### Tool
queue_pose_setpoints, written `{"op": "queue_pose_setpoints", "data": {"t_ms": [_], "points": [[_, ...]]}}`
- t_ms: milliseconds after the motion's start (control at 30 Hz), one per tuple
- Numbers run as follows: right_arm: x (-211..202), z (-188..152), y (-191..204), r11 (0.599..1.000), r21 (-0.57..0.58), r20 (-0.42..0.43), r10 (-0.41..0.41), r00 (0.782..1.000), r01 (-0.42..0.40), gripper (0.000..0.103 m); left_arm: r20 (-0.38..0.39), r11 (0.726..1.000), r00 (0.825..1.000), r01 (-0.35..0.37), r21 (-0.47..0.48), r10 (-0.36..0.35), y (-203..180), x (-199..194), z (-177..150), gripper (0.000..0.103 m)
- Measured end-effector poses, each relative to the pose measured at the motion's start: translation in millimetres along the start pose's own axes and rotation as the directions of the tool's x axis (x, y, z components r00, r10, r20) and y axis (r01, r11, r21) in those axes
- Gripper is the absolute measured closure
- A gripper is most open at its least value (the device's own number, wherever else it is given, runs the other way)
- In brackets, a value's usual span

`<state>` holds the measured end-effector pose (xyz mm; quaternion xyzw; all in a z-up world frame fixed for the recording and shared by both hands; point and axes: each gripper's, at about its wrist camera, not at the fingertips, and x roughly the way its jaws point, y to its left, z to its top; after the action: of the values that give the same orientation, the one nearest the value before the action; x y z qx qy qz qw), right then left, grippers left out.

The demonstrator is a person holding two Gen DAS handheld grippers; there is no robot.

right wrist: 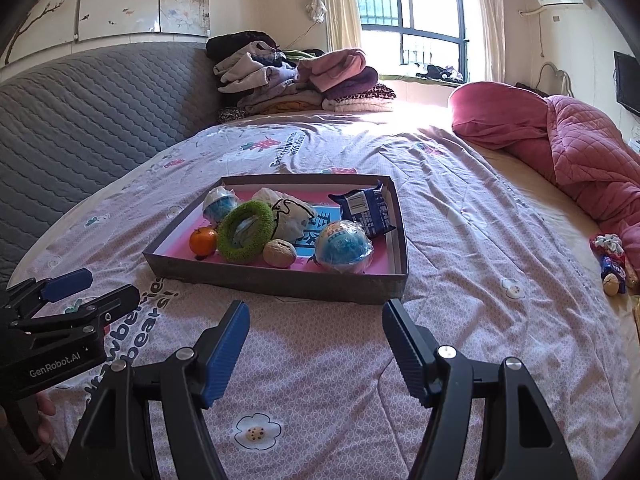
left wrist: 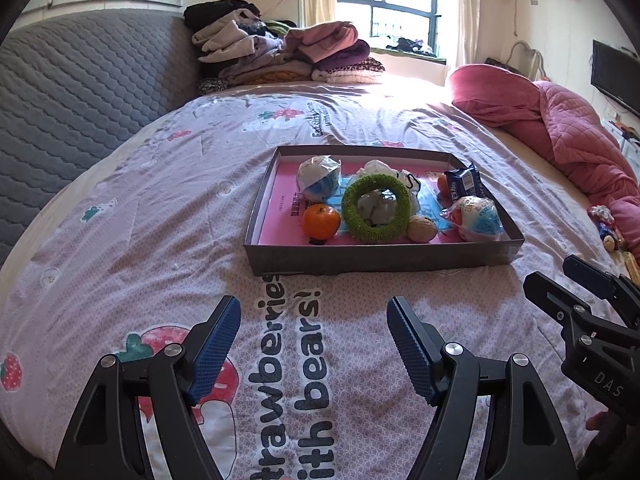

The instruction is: Organize objects

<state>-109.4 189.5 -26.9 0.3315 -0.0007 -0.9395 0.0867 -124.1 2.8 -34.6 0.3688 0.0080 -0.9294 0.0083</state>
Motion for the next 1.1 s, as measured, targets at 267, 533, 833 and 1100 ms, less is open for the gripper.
{"op": "queue_pose_setpoints", "data": {"t_ms": [267,533,833,1100], "points": [[7.6,-11.7,-1.5,1.000,0.003,-0.008,-0.017,1.000,0.017,0.035,0.007,1.000,1.000,0.015,0.001,-0.015,0.3,8.6,-9.9,0.026],[12.5,-20.5,-2.1,1.000,0.009,-0.029,-0.016,0.999,0.016,0.035,-0.001,1.000,1.000,0.018,0.000,-0.018,1.9,16.1,-16.8,0.026],[13.0,-26.7,2.7,1.000,-0.003,-0.038,-0.016,0.999,0.015,0.035,-0.012,1.000,1.000,0.002,-0.002,-0.002,4.4,22.7,-20.5,0.026],[16.1,-27.7,1.8,1.000,0.002,-0.046,-0.021,0.999,0.021,0.035,-0.001,1.000,1.000,0.005,0.015,-0.005,2.4,23.5,-21.0,0.026]]}}
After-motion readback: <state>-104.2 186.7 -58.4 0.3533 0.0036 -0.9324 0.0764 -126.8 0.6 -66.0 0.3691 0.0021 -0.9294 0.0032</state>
